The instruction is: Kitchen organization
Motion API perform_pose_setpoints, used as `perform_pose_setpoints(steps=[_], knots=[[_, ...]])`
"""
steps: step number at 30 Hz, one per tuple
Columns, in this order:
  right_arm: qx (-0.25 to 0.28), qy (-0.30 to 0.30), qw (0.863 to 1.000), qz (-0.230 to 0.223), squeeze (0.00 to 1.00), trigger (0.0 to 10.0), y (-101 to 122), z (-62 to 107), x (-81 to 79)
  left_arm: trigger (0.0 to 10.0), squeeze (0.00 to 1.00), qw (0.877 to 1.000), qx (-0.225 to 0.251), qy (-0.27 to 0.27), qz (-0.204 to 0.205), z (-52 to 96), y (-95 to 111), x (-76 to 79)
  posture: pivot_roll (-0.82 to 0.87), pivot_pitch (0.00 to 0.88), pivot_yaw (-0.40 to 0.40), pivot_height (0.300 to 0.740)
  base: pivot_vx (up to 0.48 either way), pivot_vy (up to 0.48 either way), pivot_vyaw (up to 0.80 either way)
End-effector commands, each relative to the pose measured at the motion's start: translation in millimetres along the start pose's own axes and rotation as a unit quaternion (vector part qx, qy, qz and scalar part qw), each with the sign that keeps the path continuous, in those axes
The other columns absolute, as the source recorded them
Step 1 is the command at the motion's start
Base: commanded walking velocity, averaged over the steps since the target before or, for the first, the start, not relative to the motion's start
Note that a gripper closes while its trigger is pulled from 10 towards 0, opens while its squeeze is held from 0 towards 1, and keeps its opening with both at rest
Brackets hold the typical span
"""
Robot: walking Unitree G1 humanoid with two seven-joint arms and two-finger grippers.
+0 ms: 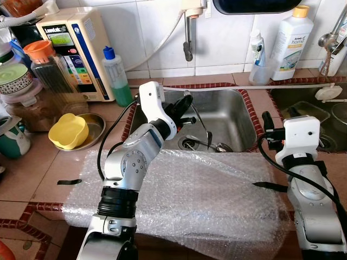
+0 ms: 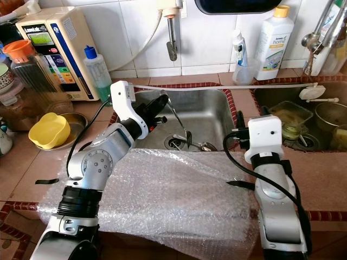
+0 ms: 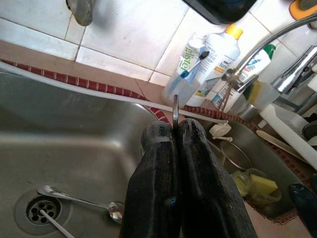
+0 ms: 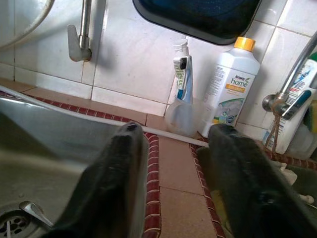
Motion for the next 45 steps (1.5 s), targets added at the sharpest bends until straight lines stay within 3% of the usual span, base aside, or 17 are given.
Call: perform_pose_setpoints(steps=[1, 14, 15, 16, 18, 19, 20, 33, 34, 45], knots=[[0.008, 0.007, 1.0, -0.005, 0.0, 0.0, 3.7, -2.3, -3.6, 8.9, 0.0, 1.0, 0.01, 0.003, -0.007, 1.0, 5.3, -0.1, -0.05, 0.0, 0.123, 0.74, 0.0, 0.0, 0.0], [0.011, 0.014, 1.0, 0.001, 0.0, 0.0, 4.2, -2.5, -5.4, 9.0, 0.0, 1.0, 0.01, 0.003, -0.006, 1.2, 5.2, 0.2, -0.04, 0.0, 0.123, 0.74, 0.0, 0.0, 0.0], [0.01, 0.016, 1.0, 0.005, 0.0, 1.8, 4.2, -2.4, -6.1, 9.1, 0.0, 1.0, 0.01, 0.003, -0.006, 1.2, 5.1, 0.3, -0.04, 0.0, 0.123, 0.74, 0.0, 0.0, 0.0], [0.01, 0.017, 1.0, 0.007, 0.0, 4.5, 4.2, -2.4, -6.6, 9.2, 0.0, 1.0, 0.01, 0.003, -0.006, 1.2, 5.1, 0.3, -0.04, 0.0, 0.123, 0.74, 0.0, 0.0, 0.0], [0.011, 0.017, 1.0, 0.007, 0.0, 3.9, 4.2, -2.4, -6.8, 9.3, 0.0, 1.0, 0.01, 0.004, -0.006, 1.3, 5.0, 0.3, -0.04, 0.0, 0.123, 0.74, 0.0, 0.0, 0.0], [0.011, 0.018, 1.0, 0.008, 0.0, 8.9, 4.2, -2.7, -7.2, 9.4, 0.0, 1.0, 0.01, 0.004, -0.006, 1.3, 5.0, 0.2, -0.04, 0.0, 0.123, 0.74, 0.0, 0.0, 0.0], [0.011, 0.018, 1.0, 0.011, 0.0, 10.0, 4.3, -3.1, -7.3, 9.4, 0.0, 1.0, 0.01, 0.004, -0.005, 1.4, 5.0, 0.0, -0.04, 0.0, 0.123, 0.74, 0.0, 0.0, 0.0], [0.008, 0.018, 1.0, 0.009, 0.0, 10.0, 2.9, -4.0, -9.0, 10.0, 0.0, 1.0, 0.008, 0.004, -0.006, 2.0, 4.0, -0.4, -0.04, 0.0, 0.126, 0.74, 0.0, 0.0, 0.0], [0.01, 0.019, 1.0, 0.001, 1.0, 10.0, 3.3, -3.9, -9.3, 9.9, 0.0, 1.0, 0.008, 0.004, -0.006, 2.0, 4.1, -0.4, -0.04, 0.0, 0.127, 0.74, 0.0, 0.0, 0.0], [0.012, 0.019, 1.0, -0.005, 1.0, 10.0, 3.9, -3.9, -10.0, 10.0, 0.0, 1.0, 0.006, 0.003, -0.007, 1.6, 3.6, -0.1, -0.04, 0.0, 0.131, 0.74, 0.0, 0.0, 0.0]])
Point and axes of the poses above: a point about 5 cm out from each wrist's last joint towards the gripper, its own z axis pointing back from the gripper into the wrist, its own y axis along the axis of the wrist's last joint, x = y × z, the point moved 2 cm from there along -z, pointing out of the wrist towards the gripper, and after that the axes turned 1 degree about z, right-handed, at the moved point
